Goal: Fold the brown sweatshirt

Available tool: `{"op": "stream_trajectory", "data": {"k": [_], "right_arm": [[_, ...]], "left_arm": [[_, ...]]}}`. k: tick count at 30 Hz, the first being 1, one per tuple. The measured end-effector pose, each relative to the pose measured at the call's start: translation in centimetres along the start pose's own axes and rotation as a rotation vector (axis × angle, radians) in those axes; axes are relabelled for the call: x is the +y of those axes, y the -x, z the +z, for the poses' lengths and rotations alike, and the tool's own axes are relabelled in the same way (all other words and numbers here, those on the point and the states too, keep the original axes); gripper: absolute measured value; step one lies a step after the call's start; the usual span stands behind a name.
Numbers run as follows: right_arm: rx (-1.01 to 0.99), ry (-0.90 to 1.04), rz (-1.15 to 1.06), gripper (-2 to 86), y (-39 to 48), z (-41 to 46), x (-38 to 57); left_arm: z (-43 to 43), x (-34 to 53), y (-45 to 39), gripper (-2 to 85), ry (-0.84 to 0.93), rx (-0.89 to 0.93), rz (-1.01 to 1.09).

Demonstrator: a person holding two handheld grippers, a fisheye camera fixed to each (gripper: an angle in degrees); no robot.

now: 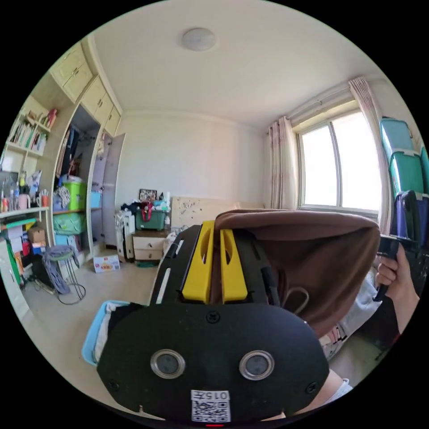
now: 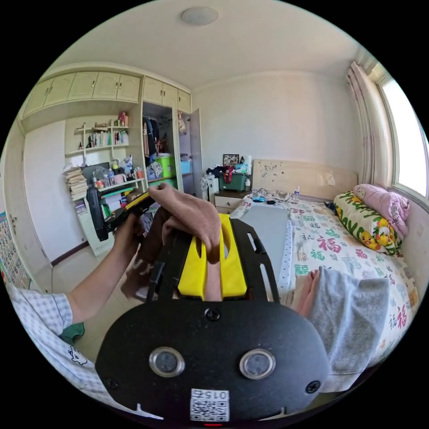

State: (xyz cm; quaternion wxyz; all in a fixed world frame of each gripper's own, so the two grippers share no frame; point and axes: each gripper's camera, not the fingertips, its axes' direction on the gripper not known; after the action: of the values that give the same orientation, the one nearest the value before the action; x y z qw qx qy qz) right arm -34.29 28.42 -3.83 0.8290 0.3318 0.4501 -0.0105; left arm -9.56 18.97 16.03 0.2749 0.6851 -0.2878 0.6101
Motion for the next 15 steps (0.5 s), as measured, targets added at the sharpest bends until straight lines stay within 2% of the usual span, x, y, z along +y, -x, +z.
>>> {"op": "stream_trajectory", "data": {"k": [3, 6, 9, 11, 15], "right_arm": [[-0.021, -0.016, 0.041, 3.8, -2.6, -1.3, 1.6], [0.021, 0.029, 0.134, 4.1, -7.0, -1.1, 4.8], [0.086, 0.195, 0.284, 5.0, -13.0, 1.9, 10.6], [0.164, 0.360, 0.425, 6.6, -17.7, 4.2, 17.1], [0.287, 0.504, 0.425, 7.3, -20.5, 3.9, 23.1]], "left_arm": [[0.8, -3.0, -3.1, 0.2, -0.045, 0.058, 0.063], [4.7, -3.8, -8.1, 0.4, 0.002, 0.141, 0.180], [11.7, -1.3, -13.5, 1.6, 0.234, 0.330, 0.259], [16.3, 3.1, -16.9, 3.6, 0.465, 0.548, 0.290], [15.5, 9.1, -17.4, 5.9, 0.515, 0.788, 0.253]]}}
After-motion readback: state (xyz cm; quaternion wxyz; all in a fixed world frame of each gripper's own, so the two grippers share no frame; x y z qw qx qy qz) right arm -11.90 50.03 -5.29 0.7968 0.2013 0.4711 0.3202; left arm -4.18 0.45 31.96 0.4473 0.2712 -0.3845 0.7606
